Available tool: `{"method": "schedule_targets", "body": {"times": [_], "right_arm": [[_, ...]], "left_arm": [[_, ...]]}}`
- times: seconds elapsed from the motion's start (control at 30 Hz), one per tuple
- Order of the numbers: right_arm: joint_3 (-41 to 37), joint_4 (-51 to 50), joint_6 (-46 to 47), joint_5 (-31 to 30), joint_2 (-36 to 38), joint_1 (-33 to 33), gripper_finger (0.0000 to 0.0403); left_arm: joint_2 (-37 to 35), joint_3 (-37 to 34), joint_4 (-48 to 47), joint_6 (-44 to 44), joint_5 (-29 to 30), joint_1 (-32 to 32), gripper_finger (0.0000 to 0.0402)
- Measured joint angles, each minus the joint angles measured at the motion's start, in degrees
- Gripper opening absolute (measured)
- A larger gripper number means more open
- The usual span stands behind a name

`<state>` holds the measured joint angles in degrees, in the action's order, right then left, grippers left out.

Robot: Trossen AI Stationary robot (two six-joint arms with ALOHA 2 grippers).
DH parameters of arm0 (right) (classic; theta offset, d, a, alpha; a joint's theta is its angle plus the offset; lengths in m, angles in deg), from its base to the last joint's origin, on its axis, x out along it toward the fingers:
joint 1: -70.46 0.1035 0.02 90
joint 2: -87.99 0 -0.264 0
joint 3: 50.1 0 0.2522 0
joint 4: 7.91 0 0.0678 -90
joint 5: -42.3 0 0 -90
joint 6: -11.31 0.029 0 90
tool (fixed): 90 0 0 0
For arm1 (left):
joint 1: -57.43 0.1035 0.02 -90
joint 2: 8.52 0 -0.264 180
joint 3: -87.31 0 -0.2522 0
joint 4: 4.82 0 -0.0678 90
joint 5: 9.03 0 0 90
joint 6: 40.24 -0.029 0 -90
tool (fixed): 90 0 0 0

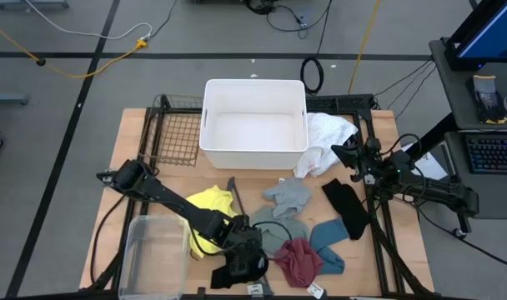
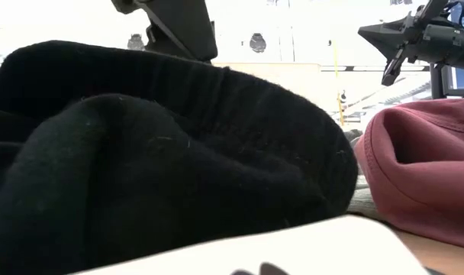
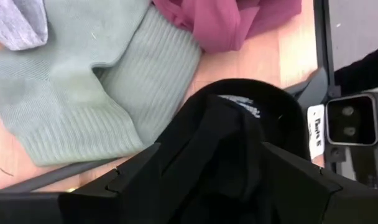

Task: Pick & Place Cloths
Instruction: Put the black underwear into the wired basket

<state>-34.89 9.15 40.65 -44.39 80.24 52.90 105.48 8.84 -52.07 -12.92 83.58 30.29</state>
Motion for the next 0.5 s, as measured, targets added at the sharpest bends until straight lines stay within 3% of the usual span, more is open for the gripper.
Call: {"method": "schedule_targets", "body": {"times": [0.5], "right_arm": [[-0.01, -0.98, 0.00, 0.02, 0.02, 0.00, 0.0000]], "left_arm": [[2.65, -0.10, 0.77, -9.06, -1.98, 0.34, 0.0269]]}}
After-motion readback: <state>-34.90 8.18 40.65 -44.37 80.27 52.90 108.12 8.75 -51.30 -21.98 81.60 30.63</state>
